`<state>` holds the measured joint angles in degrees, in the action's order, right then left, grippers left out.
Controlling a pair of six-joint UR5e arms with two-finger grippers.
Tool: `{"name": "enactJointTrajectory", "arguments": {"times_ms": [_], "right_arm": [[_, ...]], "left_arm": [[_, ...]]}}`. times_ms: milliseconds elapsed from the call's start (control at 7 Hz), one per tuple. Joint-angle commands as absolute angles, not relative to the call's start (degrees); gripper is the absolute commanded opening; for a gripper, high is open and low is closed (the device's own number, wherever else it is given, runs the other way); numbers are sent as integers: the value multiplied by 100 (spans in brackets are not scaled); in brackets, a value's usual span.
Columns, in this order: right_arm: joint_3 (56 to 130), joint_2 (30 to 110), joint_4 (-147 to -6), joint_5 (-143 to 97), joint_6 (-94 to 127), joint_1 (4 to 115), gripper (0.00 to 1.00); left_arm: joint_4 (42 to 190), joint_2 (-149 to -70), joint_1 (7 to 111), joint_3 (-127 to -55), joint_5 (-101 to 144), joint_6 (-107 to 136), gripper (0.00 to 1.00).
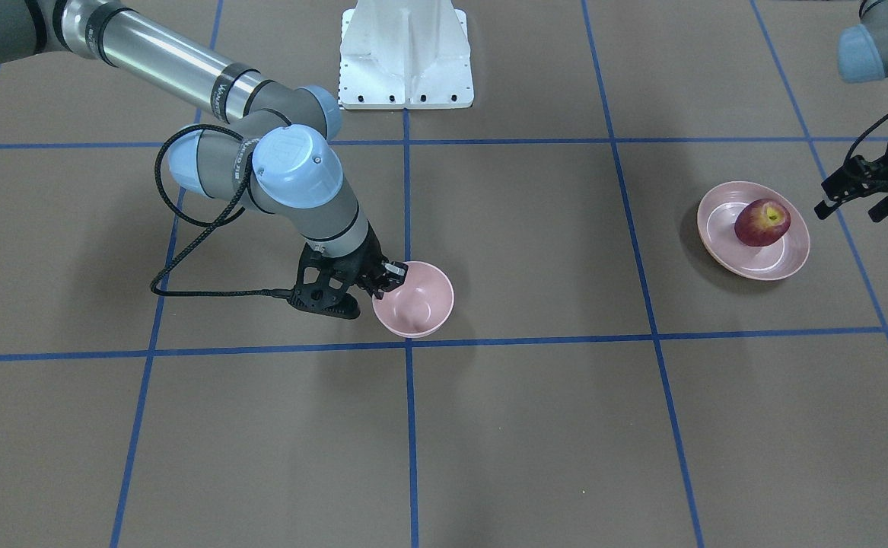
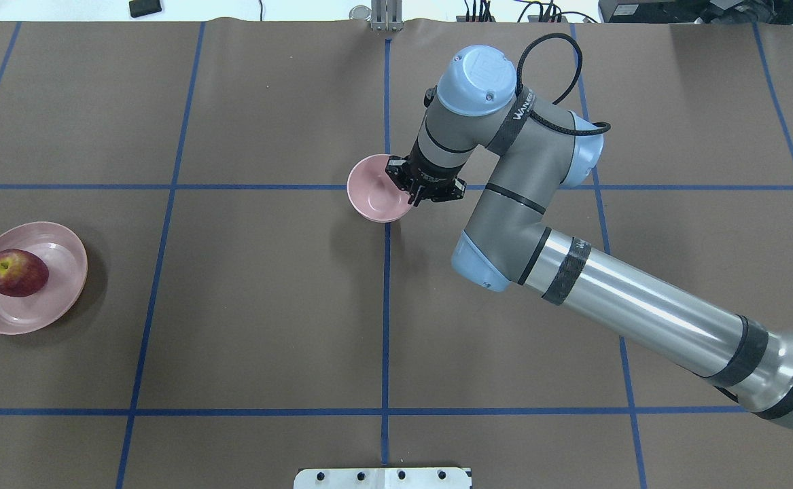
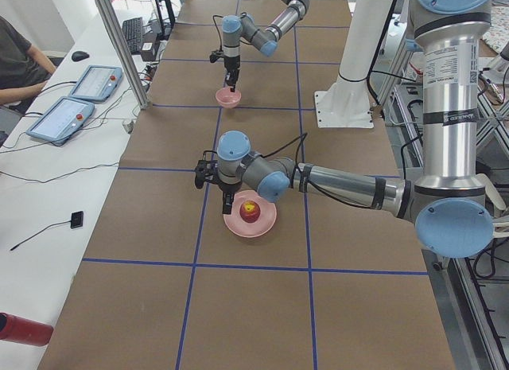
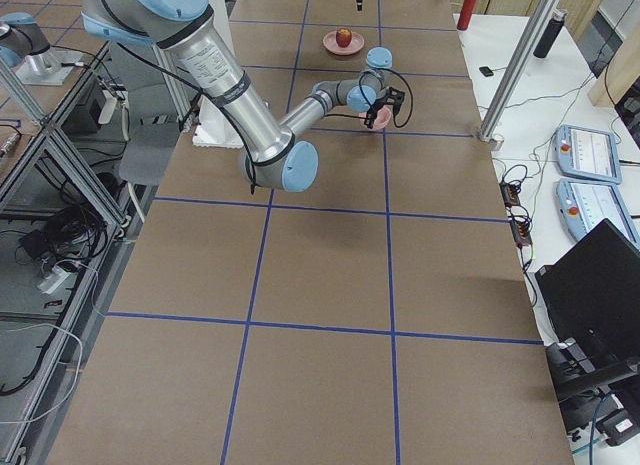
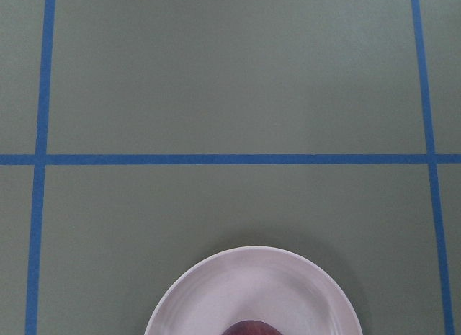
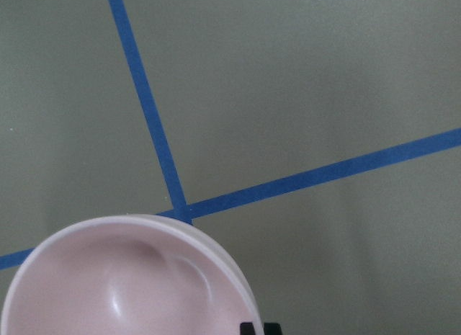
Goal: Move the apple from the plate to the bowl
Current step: 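Carry the pink bowl with the right gripper to the table center and set it down, then release the bowl and raise the right gripper while the left gripper reaches for the apple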
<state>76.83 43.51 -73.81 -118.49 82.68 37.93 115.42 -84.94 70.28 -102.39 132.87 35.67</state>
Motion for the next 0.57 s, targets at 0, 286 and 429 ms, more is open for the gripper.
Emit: {"name": "enactJointTrajectory", "arguments": {"times_ms": [0, 286, 429], "right_arm": [[7760, 4351, -7348, -11865, 8288, 3788, 100], [8312, 4716, -7409, -12293, 8227, 4085, 100], [8480, 4963, -7392, -12313, 8200, 4130, 100]], "left_arm": [[11558, -8490, 6656, -10169, 13228, 3647, 98], [11549, -8482, 6050, -10160, 12722, 3717, 98], [11540, -8455, 5716, -10143, 12544, 3840, 98]]}}
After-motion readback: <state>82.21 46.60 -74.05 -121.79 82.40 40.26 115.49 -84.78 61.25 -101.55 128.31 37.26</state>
